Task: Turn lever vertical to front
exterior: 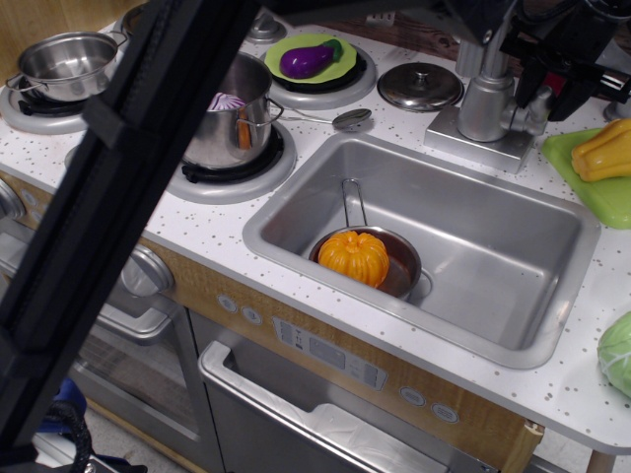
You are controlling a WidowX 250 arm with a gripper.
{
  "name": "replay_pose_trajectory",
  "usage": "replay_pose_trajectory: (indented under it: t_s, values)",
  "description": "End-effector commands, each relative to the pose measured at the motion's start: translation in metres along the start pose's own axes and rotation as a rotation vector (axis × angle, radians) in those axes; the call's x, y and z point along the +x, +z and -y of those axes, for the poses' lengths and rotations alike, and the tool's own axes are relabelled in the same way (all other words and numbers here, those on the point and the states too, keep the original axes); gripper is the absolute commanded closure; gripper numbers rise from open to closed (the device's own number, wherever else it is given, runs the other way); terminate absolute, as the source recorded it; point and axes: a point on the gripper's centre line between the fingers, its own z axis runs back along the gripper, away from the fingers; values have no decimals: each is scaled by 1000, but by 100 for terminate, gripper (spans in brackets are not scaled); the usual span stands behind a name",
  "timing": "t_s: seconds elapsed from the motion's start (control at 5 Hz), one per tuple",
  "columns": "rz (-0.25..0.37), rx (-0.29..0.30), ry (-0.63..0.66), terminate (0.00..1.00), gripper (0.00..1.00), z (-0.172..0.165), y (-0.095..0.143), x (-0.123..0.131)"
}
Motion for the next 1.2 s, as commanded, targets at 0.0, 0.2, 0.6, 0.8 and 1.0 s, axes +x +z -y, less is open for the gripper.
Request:
replay_pose_trajectory:
  t_s: [0.0, 0.2, 0.6, 0.8, 1.0]
  values:
    - [23, -47, 34, 0, 100, 2, 43, -2]
    - [4, -69, 24, 0, 100, 0, 32, -3]
    - [-26, -123, 30, 0, 100, 5, 9, -14]
    - [-26, -129, 25, 0, 100, 5, 5, -13]
    - [-13, -117, 12, 0, 0, 3, 10, -13]
